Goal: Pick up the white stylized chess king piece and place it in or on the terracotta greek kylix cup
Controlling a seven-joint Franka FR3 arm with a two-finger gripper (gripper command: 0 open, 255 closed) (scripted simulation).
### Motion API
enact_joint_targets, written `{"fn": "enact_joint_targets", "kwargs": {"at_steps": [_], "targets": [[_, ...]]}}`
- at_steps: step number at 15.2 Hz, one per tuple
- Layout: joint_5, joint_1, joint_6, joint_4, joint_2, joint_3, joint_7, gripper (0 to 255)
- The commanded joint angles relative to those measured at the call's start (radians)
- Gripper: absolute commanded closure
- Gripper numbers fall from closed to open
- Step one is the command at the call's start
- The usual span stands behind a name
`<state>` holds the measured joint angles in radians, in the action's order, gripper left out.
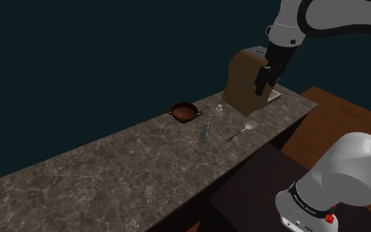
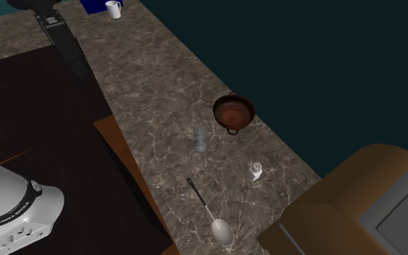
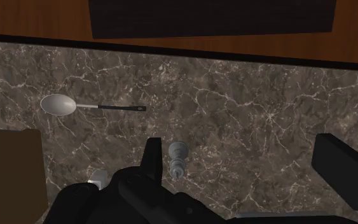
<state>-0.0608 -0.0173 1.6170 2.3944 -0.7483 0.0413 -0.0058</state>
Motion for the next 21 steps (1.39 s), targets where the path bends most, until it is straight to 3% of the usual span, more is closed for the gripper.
{"fn": "enact_joint_targets", "kwargs": {"at_steps": [1,11,21], "targets": [[0.000,0.000,0.000,0.000,0.000,0.000,0.000,0],[-0.021,0.011,0.414,0.161,0.203,0.032,0.003,0],[-0.021,0.017,0.819,0.159,0.561,0.063,-0.001,0]]}}
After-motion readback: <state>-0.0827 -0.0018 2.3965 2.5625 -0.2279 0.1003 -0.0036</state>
